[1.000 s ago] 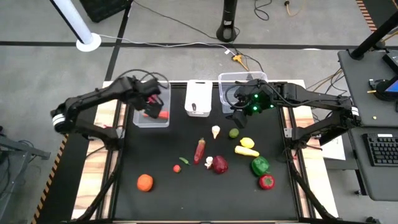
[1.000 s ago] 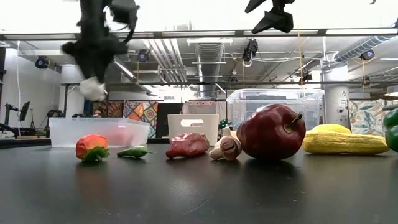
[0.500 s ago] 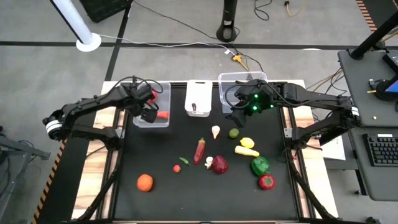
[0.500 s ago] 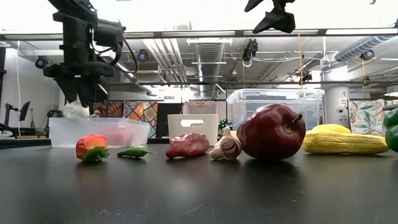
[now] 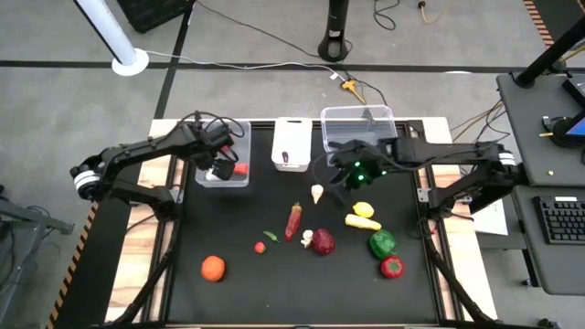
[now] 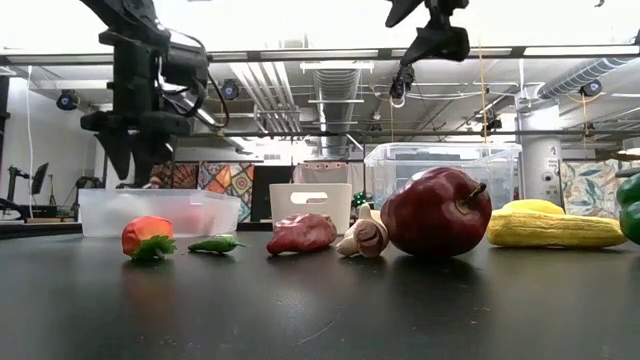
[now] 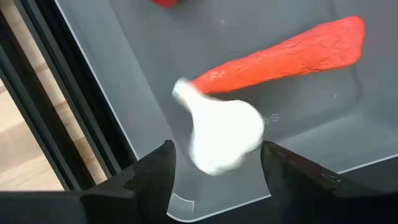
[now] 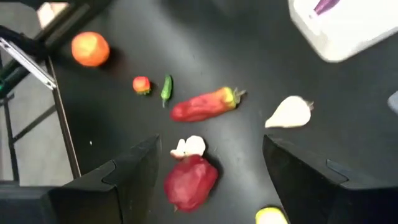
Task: Sort produce into baskets
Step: Put the top white garlic into the white bin
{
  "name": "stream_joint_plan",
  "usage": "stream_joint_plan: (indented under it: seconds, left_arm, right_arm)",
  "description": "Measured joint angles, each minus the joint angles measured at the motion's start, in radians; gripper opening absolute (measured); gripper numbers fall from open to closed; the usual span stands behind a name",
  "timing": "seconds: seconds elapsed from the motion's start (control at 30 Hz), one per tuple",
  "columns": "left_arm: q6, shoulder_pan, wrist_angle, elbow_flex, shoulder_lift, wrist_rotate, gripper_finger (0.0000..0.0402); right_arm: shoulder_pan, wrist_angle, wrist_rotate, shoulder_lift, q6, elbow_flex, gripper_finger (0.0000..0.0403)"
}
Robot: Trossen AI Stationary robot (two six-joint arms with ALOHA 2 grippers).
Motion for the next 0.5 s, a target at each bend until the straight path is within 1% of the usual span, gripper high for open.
stream_joint_plan:
  seconds: [0.23, 0.4, 0.5]
  left_arm:
    - [0.020, -0.006, -0.001, 0.002, -0.017, 0.000, 0.0250]
    - [0.018, -0.052, -0.002, 0.035, -0.087, 0.002, 0.0258]
    - [0.005, -0.091, -0.001, 0.072, -0.143, 0.002, 0.0258]
  right_arm:
    - [0.007, -0.001, 0.001, 0.085, 0.159, 0.000, 0.0274]
    - [0.007, -0.001, 0.012, 0.167, 0.213, 0.000, 0.0274]
    - [0.007, -0.001, 0.055, 0.212, 0.251, 0.000, 0.0274]
